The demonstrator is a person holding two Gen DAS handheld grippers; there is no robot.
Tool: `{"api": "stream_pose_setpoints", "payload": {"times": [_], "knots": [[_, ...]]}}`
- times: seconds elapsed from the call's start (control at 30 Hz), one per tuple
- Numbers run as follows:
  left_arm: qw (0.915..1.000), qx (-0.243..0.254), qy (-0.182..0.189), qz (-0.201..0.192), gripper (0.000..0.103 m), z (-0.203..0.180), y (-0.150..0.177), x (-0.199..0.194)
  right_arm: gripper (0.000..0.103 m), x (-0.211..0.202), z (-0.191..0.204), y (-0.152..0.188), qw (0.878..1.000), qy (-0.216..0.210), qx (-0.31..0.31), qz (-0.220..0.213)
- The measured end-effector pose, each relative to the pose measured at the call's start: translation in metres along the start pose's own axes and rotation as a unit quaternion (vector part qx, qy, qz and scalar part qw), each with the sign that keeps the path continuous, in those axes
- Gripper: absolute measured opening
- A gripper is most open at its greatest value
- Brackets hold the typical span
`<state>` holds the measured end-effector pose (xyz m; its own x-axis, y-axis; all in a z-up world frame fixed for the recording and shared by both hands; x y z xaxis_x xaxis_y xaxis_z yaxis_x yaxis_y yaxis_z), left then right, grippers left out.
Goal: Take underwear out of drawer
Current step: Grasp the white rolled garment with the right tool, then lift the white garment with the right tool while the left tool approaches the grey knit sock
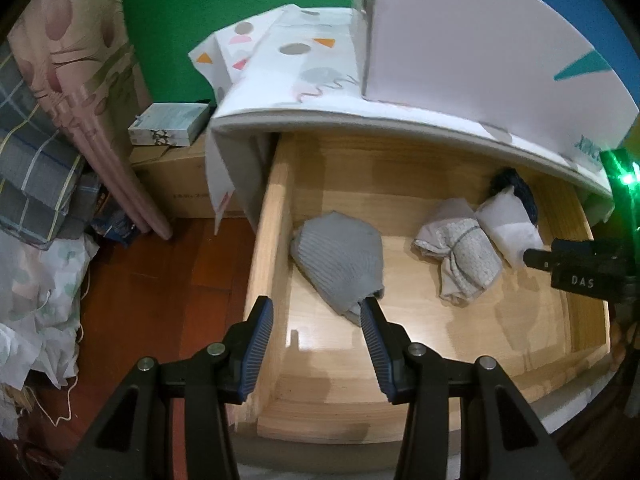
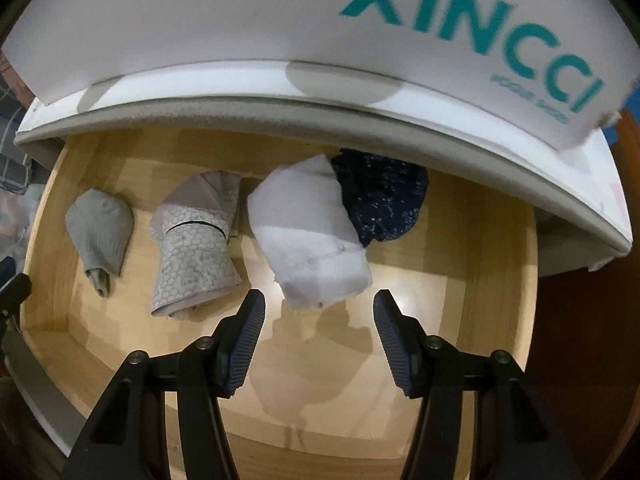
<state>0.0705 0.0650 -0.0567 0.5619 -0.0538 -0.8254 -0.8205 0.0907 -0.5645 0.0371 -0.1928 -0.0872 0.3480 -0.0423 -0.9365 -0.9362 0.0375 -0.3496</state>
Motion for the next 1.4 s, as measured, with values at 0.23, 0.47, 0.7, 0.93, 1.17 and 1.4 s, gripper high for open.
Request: {"api": "stream_pose_setpoints", "payload": {"times": [0.23, 0.47, 0.7, 0.93, 1.17, 1.4], "knots": [[0.9994, -0.034, -0.008, -0.006, 0.046, 0.017, -0.002, -0.002, 0.055, 0.013, 0.004, -0.007, 1.000, 0.007, -0.014, 0.007], [0.9984, -0.055, -0.014, -0.004, 0.046, 0.027, -0.002, -0.001, 0.055, 0.025, 0.005, -0.015, 1.000, 0.014, -0.015, 0.017], [0.9986, -0.049, -0.018, 0.003, 0.046, 0.025, -0.001, 0.001, 0.055, 0.035, 0.012, -0.022, 0.999, 0.016, -0.018, 0.032], [0.9986, -0.049, -0.018, 0.003, 0.046, 0.025, 0.000, 0.002, 0.036, 0.043, 0.009, -0.026, 0.999, 0.008, -0.010, 0.047], [0.9987, -0.048, -0.019, 0.003, 0.046, 0.024, 0.001, 0.003, 0.034, 0.037, 0.005, -0.009, 0.998, 0.012, 0.003, 0.068], [0.9988, -0.047, -0.018, 0.002, 0.046, 0.023, 0.002, 0.002, 0.034, 0.030, -0.007, 0.018, 0.993, 0.016, 0.030, 0.113]]}}
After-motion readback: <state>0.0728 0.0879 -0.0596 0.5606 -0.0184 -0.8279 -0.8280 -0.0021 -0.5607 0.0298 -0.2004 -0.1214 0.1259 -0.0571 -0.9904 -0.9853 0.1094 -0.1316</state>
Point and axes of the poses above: each gripper's, at about its wrist camera, not at the fingertips, and x roughly the way its jaws point, z to its left, y to its underside, the point moved 6 cm from there along x, roughly the way its jaws point, and after that the axes turned 7 degrees about -z, right-handed, at the moved point
